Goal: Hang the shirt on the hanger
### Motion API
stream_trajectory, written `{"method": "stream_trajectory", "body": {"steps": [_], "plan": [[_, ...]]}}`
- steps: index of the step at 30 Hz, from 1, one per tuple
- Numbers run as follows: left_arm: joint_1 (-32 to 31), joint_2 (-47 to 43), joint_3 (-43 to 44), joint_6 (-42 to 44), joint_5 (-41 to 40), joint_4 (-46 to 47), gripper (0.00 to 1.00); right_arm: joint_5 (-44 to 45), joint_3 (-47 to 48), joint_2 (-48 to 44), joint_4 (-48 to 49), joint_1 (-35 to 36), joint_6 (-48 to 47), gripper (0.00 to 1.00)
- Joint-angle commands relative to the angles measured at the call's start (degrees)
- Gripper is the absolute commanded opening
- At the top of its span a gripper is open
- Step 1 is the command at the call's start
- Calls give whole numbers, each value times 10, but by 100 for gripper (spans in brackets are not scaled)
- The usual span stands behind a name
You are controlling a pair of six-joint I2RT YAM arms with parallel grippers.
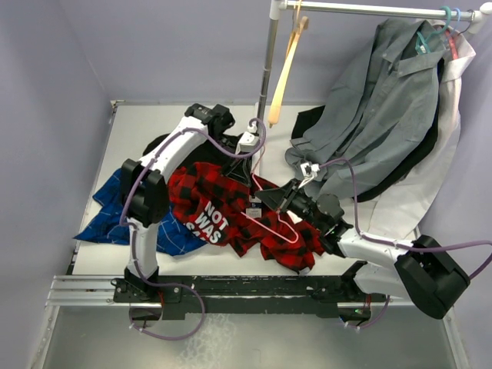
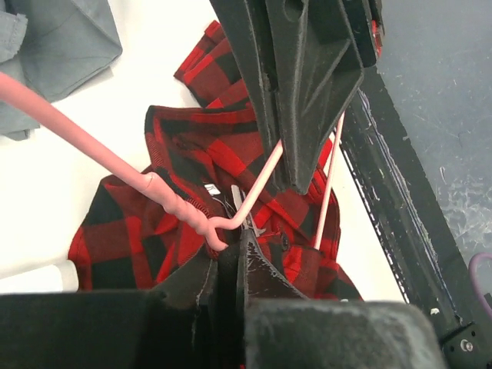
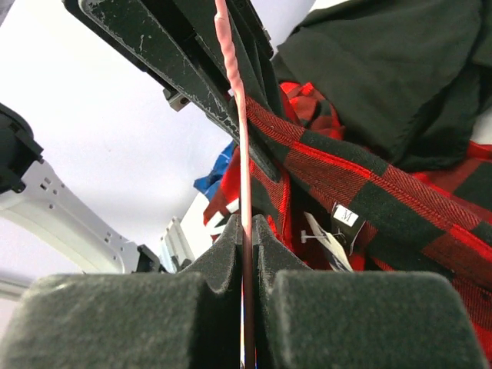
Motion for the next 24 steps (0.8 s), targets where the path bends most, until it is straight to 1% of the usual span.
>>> {"method": "stream_trajectory", "body": {"steps": [1, 6, 8, 9, 10, 11, 12, 13, 14, 15, 17, 19, 21, 24], "plan": [[-22, -70, -22, 16, 56, -49, 0, 52, 17, -14, 50, -12, -11, 0], [-21, -118, -30, 19, 41, -49, 0, 37, 18, -42, 33, -13, -8, 0], [-20, -144, -29, 19, 29, -48, 0, 17, 33, -67, -6, -12, -19, 1], [-19, -157, -28, 16, 25, -47, 0, 6, 41, -84, -37, -13, -27, 4], [-18, -170, -30, 11, 25, -45, 0, 0, 48, -110, -67, -12, -33, 10], [-16, -184, -35, 5, 26, -39, 0, -4, 51, -130, -92, -13, -38, 19], [-14, -202, -45, -6, 27, -26, 0, -9, 53, -152, -126, -13, -41, 34], [-13, -222, -59, -16, 29, -10, 0, -19, 53, -175, -154, -12, -34, 54], [-13, -243, -78, -30, 27, 12, 0, -20, 53, -200, -172, -13, -28, 83], [-12, -267, -98, -52, 23, 42, 0, -18, 56, -225, -204, -13, -36, 98], [-12, -316, -139, -100, 11, 111, 0, -22, 70, -267, -269, -13, -58, 100], [-12, -343, -163, -126, 0, 147, 0, -19, 89, -308, -345, -14, -77, 100], [-12, -350, -162, -137, -5, 149, 0, -10, 98, -352, -404, -13, -87, 100], [-11, -349, -138, -152, -9, 134, 0, 7, 109, -404, -501, -13, -87, 100]]}}
